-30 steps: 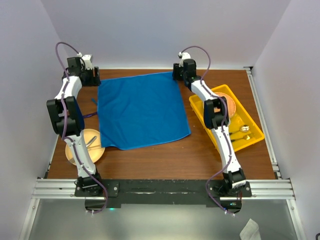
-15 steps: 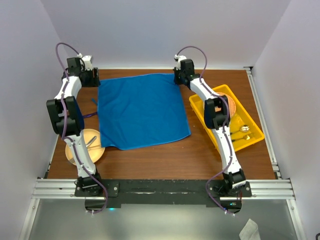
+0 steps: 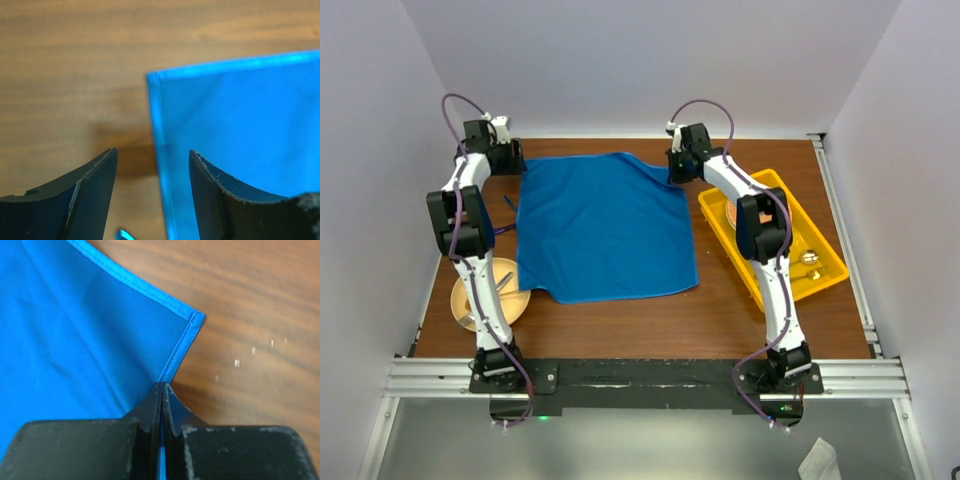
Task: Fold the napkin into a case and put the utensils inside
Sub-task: Pick up the flattened napkin from the center of the board.
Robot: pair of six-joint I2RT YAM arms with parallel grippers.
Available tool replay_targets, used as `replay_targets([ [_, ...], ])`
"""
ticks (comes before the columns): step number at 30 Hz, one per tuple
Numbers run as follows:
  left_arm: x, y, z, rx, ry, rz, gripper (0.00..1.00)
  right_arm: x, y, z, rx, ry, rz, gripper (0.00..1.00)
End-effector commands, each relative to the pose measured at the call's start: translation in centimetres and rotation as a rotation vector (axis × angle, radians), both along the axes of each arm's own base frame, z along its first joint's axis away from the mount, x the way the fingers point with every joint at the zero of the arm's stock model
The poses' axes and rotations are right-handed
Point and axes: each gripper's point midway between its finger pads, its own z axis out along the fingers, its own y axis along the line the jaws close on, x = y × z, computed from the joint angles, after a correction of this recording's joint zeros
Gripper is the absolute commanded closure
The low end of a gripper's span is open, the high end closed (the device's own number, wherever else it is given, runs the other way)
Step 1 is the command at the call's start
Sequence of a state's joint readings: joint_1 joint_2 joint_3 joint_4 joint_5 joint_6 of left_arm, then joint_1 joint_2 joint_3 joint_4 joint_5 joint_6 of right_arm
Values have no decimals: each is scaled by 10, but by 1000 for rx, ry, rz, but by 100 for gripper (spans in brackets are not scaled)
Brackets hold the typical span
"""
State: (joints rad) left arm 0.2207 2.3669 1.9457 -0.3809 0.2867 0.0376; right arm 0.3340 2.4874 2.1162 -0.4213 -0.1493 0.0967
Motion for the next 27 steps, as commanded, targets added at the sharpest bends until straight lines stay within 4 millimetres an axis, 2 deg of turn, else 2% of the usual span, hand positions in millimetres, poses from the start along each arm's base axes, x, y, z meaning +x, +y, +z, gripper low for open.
replay_targets([
  [1, 33, -1, 15, 7, -95, 15, 36, -3, 2, 58, 30, -73, 17, 100],
  [3, 40, -2, 18, 17, -113, 14, 36, 0, 1, 62, 26, -84, 13, 100],
  [4, 42, -3, 12, 23, -106, 15, 36, 2, 0, 63, 21, -94, 13, 100],
  [8, 51, -8, 9, 25, -121, 2, 37, 10, -1, 73, 9, -130, 13, 100],
  [12, 60, -19, 9, 42, -140, -31, 40, 15, -2, 78, -4, -152, 12, 100],
  [16, 66, -19, 3, 62, -141, -17, 45, 21, -4, 83, -14, -175, 11, 100],
  [19, 69, -17, 0, 71, -143, -14, 50, 26, -6, 87, -18, -196, 6, 100],
  [20, 69, -19, -2, 74, -142, -15, 55, 27, -6, 88, -22, -201, 2, 100],
  [27, 73, -21, -7, 87, -138, -17, 74, 32, -12, 91, -21, -217, -14, 100],
])
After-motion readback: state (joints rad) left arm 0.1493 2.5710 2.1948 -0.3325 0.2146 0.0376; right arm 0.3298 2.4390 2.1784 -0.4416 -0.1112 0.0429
